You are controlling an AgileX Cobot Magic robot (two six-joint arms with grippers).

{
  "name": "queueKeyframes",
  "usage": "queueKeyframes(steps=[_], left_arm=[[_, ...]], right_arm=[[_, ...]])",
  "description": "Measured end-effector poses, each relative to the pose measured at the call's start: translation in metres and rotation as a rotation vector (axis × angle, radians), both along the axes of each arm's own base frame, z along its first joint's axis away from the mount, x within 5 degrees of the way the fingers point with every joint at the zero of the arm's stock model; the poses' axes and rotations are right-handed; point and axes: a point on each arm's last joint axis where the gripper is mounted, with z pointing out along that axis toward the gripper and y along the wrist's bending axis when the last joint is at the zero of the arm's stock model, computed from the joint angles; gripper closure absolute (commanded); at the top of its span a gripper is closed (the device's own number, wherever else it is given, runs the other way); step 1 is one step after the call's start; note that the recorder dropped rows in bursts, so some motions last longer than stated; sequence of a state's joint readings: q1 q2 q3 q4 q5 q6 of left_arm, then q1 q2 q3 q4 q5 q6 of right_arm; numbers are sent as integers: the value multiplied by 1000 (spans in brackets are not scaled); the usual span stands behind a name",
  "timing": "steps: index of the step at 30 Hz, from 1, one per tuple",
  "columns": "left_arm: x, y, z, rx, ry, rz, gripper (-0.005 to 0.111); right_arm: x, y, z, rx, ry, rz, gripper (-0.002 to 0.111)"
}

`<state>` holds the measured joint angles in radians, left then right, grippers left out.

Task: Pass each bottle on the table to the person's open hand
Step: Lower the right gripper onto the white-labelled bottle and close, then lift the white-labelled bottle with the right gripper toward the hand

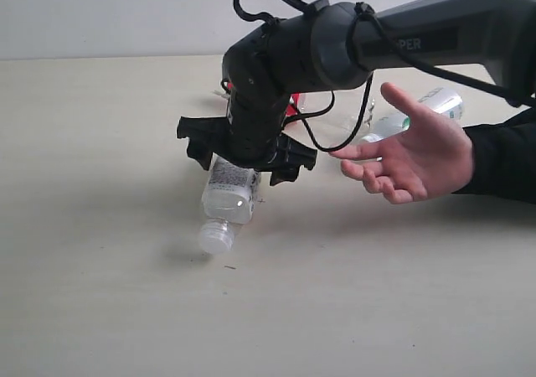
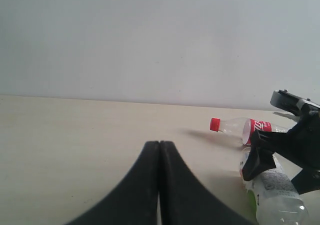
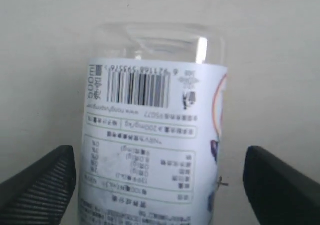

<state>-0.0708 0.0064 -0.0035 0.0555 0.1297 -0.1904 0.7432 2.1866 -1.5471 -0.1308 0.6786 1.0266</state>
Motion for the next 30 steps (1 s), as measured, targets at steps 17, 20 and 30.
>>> queueKeyframes(steps=[17, 20, 30], left_arm=[[0, 0, 0, 0, 0, 0, 107], [0, 0, 0, 0, 0, 0, 107], [0, 0, 0, 0, 0, 0, 107]], right_arm=[[1, 1, -4, -17, -19, 67, 108], [1, 2, -4, -20, -18, 103, 108], [-2, 4, 35, 49, -95, 203, 108]])
